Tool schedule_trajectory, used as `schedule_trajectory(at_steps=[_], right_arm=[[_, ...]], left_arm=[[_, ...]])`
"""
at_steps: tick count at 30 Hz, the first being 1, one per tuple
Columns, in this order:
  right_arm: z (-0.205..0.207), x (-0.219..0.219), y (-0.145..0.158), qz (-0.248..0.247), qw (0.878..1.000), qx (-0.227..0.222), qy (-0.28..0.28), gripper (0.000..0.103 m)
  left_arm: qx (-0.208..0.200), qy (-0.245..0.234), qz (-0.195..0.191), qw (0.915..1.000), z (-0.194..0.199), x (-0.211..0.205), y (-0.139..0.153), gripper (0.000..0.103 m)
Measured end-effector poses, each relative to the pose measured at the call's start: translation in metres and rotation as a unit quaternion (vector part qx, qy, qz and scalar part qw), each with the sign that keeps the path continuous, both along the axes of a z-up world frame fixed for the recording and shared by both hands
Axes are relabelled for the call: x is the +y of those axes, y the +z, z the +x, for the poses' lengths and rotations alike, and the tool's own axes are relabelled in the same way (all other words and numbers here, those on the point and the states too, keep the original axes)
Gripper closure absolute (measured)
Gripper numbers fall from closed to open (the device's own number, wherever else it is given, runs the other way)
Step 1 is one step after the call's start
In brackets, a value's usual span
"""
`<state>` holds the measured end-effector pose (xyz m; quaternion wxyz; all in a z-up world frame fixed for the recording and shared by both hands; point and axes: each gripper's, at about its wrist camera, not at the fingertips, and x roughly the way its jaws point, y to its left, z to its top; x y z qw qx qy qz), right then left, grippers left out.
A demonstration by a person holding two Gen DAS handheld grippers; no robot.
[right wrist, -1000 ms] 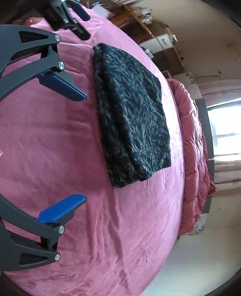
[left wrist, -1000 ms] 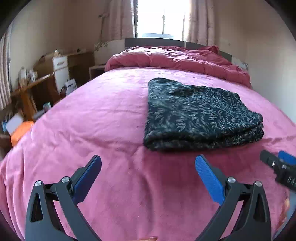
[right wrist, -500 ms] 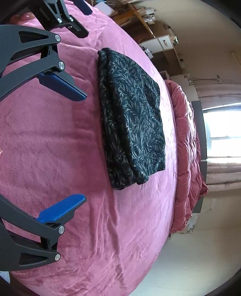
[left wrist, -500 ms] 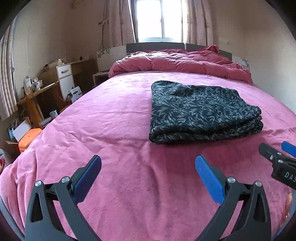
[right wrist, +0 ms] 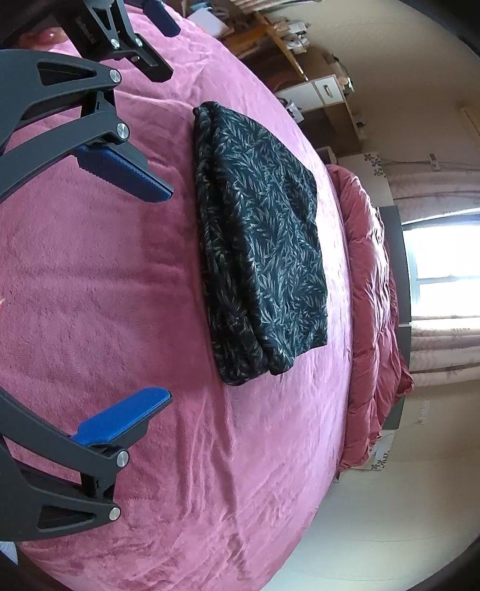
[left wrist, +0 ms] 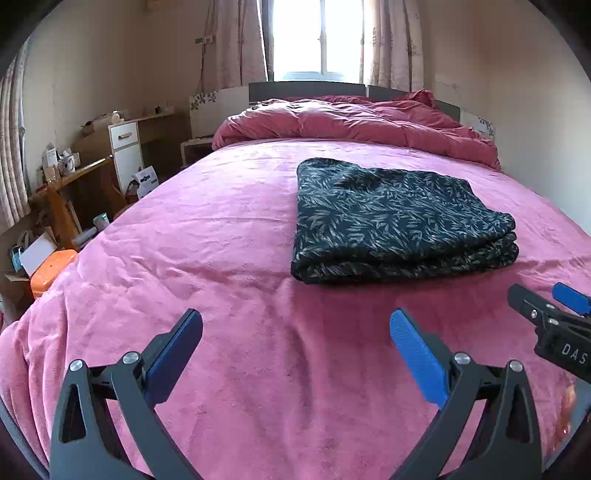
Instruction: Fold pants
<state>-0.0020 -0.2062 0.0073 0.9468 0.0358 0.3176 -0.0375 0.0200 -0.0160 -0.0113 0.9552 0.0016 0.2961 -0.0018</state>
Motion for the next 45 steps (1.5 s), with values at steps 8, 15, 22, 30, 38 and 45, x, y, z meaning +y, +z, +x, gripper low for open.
schedule_trajectory(at_steps=[8,15,22,30,38,45], right_arm=[[0.0005,0.0001,-0.0007,0.006,1.0,0.004,0.002,0.004],[0.0004,0.0,-0.0011,0.008,1.0,0.005,0.002,0.003],[0.0007,-0.0025,-0.0029,0.011,1.0,0.006,0.004,0.003],[0.0001,-0.0028,-0.0034,0.014,1.0,0.007,0.004,0.004],[0.0018,-0.0054,-0.0055,0.016,1.0,0.011,0.005,0.004],[0.0011,-0.0055,-0.0057,0.017,1.0,0.013,0.005,0.004]], left_arm=[[0.01,0.004,-0.011,0.9999,0.0012,0.0027,-0.0019,0.002],[0.014,0.004,-0.009,0.9999,0.0017,0.0029,-0.0038,0.002],[0.018,0.002,-0.01,0.9998,0.0018,0.0031,-0.0048,0.002],[0.024,0.0,-0.014,0.9996,0.0023,0.0047,-0.0057,0.002],[0.029,-0.001,-0.016,0.9994,0.0035,0.0049,-0.0079,0.002],[0.033,-0.002,-0.016,0.9993,0.0051,0.004,-0.0094,0.002]])
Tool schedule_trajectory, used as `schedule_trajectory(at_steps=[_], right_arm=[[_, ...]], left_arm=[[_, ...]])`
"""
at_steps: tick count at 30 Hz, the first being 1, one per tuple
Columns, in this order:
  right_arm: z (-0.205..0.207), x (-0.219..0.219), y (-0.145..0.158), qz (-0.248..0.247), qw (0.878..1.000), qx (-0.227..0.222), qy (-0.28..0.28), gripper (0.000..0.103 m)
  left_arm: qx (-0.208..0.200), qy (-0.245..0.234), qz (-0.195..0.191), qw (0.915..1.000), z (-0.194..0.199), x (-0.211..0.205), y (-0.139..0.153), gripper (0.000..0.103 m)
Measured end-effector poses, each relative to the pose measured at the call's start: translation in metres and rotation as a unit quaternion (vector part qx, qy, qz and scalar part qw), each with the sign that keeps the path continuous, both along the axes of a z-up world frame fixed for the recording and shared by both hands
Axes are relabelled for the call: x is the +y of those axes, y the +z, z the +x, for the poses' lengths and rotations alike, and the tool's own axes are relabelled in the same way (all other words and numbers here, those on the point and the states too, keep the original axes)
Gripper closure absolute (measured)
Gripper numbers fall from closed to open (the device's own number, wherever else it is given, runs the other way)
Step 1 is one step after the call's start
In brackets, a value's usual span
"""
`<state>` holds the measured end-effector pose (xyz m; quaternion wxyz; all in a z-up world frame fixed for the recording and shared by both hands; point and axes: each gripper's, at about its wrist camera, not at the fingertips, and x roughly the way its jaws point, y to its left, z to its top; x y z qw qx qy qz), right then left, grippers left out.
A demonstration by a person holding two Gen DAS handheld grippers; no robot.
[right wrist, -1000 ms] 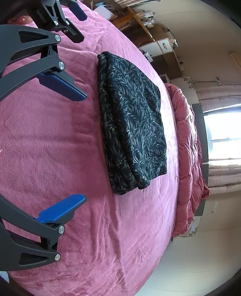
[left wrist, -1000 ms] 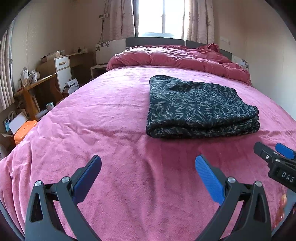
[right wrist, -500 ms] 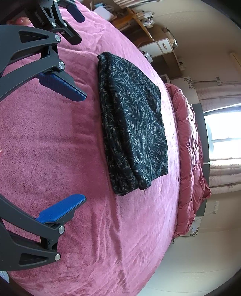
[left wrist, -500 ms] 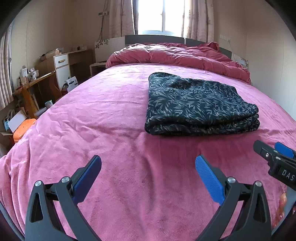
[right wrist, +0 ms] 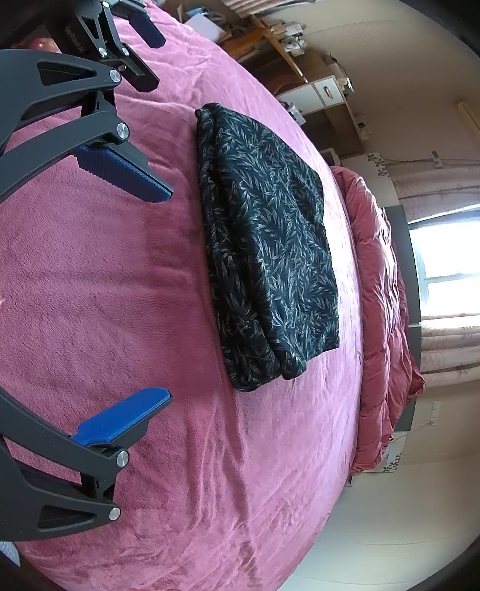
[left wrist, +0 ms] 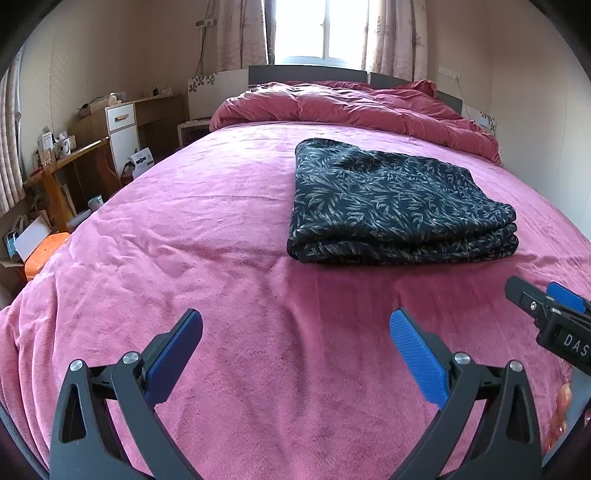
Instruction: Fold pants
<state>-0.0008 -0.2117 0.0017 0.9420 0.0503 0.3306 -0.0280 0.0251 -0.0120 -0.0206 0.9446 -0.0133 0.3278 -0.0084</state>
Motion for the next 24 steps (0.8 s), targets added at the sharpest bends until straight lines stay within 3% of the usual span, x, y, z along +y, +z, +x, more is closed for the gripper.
schedule_trajectory(at_steps=[24], right_arm=[[-0.0005,-0.0002,-0.0016,0.0,1.0,0.004,0.0,0.004]], left_arm=[[0.011,-0.002,-0.001,0.9999,0.0033,-0.0027,-0.0053,0.002]])
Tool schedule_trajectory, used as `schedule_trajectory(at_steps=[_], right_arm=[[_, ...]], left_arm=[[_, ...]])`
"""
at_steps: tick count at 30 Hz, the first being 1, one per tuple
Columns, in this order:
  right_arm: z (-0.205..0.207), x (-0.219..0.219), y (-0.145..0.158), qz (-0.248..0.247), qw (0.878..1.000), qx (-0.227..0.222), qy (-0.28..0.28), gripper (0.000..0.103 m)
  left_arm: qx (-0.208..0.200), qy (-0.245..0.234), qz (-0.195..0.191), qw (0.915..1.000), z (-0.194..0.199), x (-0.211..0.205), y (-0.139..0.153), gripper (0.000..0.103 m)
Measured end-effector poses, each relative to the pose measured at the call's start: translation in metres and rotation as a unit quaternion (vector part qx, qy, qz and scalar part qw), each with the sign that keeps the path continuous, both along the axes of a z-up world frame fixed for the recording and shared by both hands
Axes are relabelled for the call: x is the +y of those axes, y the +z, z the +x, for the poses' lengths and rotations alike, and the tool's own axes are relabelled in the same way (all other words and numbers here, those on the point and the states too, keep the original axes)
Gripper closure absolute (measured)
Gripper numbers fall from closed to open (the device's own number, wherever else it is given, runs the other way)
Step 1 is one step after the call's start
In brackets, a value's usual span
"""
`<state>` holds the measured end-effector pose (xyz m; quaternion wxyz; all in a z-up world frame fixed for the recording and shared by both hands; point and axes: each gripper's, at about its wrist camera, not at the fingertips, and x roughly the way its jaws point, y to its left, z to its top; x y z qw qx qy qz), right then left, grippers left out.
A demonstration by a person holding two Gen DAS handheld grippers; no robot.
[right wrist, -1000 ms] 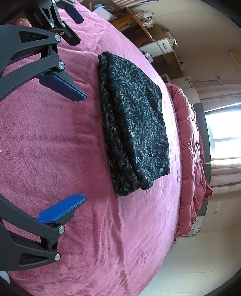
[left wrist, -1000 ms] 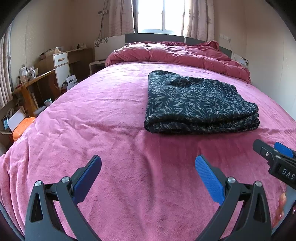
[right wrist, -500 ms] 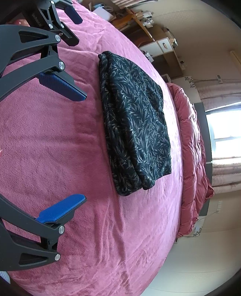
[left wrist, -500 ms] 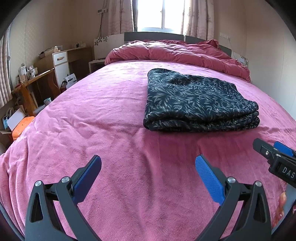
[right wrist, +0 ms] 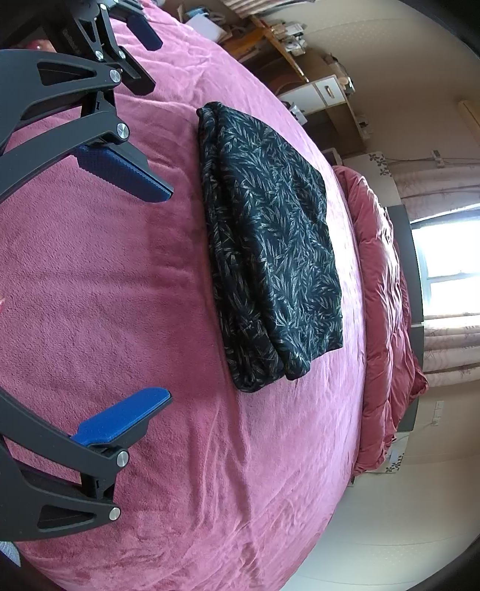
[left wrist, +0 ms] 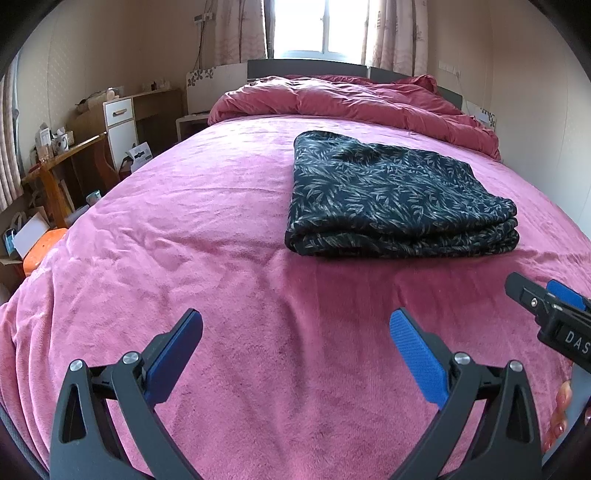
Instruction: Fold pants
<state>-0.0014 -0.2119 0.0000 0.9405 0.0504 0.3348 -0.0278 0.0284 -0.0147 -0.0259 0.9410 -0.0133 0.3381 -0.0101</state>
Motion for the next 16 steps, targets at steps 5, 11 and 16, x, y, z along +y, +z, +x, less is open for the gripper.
schedule_trajectory(at_steps=[5,11,16], right_arm=[[0.0002,-0.0004,-0.0003,-0.001,1.0,0.001,0.0,0.004],[0.0005,-0.0008,-0.0005,0.0,1.0,0.002,0.001,0.003],[0.0005,0.0015,-0.003,-0.007,1.0,0.008,-0.001,0.003]], left_arm=[[0.004,-0.001,0.0,1.0,0.001,-0.0012,-0.002,0.002],[0.012,0.001,0.002,0.9999,0.0041,-0.0037,-0.0046,0.002],[0.024,0.003,0.0,0.9997,0.0071,-0.0052,-0.0074,0.002]])
